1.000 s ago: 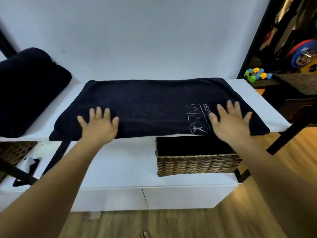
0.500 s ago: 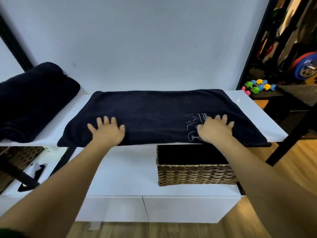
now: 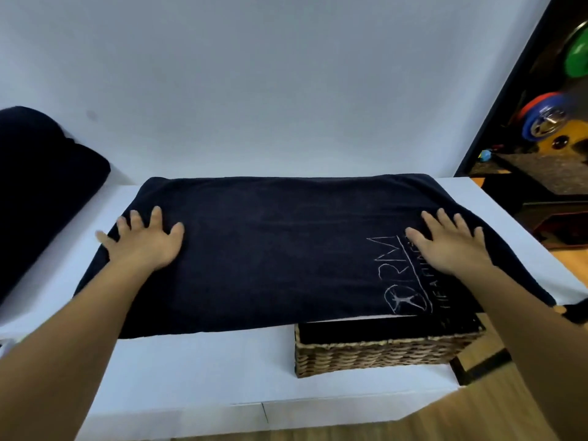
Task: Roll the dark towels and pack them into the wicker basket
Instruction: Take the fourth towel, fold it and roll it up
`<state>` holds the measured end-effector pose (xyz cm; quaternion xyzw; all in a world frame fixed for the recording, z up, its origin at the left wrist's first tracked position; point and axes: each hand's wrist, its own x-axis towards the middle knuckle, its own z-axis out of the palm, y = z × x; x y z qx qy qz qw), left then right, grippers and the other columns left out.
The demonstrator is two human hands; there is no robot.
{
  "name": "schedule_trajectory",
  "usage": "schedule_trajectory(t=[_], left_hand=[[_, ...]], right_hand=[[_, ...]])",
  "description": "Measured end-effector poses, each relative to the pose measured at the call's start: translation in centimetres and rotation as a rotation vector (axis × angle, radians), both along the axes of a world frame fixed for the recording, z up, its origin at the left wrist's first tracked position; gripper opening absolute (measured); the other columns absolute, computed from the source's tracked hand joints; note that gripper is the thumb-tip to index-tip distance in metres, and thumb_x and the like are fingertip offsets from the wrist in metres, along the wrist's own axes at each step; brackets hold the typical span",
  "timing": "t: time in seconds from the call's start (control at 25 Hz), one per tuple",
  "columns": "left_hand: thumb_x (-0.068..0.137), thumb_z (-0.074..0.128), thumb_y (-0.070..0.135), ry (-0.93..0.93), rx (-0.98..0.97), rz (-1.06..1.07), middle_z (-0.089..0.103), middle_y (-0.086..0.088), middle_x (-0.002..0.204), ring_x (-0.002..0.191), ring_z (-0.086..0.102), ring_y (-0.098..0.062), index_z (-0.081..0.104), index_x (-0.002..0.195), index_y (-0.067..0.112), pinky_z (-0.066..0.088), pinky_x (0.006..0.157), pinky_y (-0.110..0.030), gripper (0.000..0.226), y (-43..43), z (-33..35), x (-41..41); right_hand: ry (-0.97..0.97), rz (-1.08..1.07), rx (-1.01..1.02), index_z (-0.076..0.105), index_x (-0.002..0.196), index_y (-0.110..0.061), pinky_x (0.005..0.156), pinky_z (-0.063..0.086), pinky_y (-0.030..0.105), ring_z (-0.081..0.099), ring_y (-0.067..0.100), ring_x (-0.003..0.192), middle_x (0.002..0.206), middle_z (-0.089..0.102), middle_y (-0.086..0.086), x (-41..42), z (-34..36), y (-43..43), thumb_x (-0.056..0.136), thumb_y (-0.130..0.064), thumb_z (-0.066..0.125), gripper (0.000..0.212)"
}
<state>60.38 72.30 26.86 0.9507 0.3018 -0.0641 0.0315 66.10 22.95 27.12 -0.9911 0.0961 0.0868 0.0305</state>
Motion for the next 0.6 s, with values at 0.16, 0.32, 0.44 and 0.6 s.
schedule_trajectory(t=[0.16,0.32,0.44,0.6], left_hand=[[0.102,0.019,0.055,-0.097,-0.033,-0.562,0.001,-0.006,0.167,0.153,-0.005,-0.026,0.014,0.159,0.025,-0.002,0.12,-0.059,0.065,-9.6,0.1,6.1],[0.097,0.013,0.067,-0.048,-0.091,-0.804,-0.002,0.007,0.167,0.153,-0.01,-0.019,0.009,0.157,0.04,-0.008,0.121,-0.055,0.067,-15.3,-0.8,9.6],[0.089,0.01,0.078,-0.065,-0.078,-0.461,-0.003,0.01,0.166,0.153,-0.009,-0.021,0.007,0.156,0.043,-0.007,0.12,-0.057,0.075,-7.5,-1.3,10.4],[0.087,0.011,0.08,0.0,-0.067,-0.156,-0.002,0.006,0.167,0.153,-0.008,-0.023,0.008,0.158,0.038,-0.004,0.118,-0.062,0.082,0.4,-0.4,9.2]], right_hand=[[-0.058,0.125,0.004,0.03,0.155,-0.021,0.119,0.006,0.065,0.005,0.029,0.154,0.166,0.015,0.009,3.2,1.3,7.9,0.099,-0.061,0.026,0.069],[-0.044,0.427,0.098,0.015,0.157,-0.043,0.123,-0.006,0.054,-0.004,0.018,0.155,0.168,0.003,-0.008,5.8,-0.4,12.4,0.096,-0.07,0.022,0.066],[-0.011,0.17,0.07,0.012,0.157,-0.044,0.123,-0.004,0.052,-0.004,0.022,0.155,0.168,0.0,-0.009,9.3,-0.4,6.2,0.094,-0.074,0.017,0.07],[-0.028,0.045,0.055,0.013,0.159,-0.038,0.123,-0.001,0.053,-0.001,0.022,0.155,0.169,0.002,-0.005,13.3,-0.6,1.6,0.093,-0.074,0.017,0.075]])
